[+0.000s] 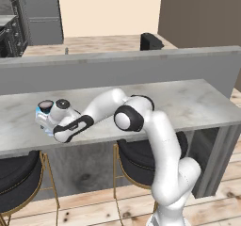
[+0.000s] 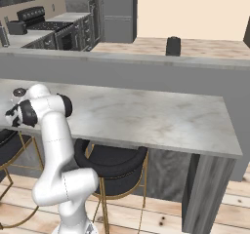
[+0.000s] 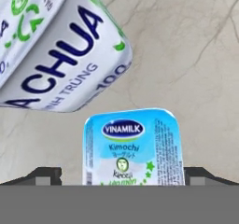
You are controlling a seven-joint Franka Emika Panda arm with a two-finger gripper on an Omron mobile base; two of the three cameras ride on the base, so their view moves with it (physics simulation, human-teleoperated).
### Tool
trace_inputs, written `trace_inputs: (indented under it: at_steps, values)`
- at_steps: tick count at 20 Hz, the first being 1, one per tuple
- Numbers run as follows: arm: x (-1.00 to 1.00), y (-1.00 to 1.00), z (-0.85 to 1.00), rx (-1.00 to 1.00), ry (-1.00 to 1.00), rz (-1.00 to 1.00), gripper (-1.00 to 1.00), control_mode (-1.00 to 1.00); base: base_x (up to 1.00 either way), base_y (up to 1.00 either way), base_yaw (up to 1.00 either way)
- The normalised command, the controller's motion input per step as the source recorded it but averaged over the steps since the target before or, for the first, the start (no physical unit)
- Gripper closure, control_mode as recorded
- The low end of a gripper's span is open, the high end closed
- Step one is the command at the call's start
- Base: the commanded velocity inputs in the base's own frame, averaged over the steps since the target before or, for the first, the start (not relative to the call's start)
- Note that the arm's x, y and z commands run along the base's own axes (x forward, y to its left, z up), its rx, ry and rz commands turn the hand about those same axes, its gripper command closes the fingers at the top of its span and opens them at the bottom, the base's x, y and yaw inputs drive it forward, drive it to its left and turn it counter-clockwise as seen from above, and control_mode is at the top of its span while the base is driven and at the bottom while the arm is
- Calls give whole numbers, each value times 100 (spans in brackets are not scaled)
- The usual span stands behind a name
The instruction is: Stack the yogurt containers by placing the smaller containers on top of the larger containers.
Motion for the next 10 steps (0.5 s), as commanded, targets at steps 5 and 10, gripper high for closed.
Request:
trace_inputs:
  at_steps: [5,10]
  values:
    - [16,0,-31,-2,0,0,-100,-100,0,0,0]
    - [4,0,-35,-1,0,0,-100,-100,0,0,0]
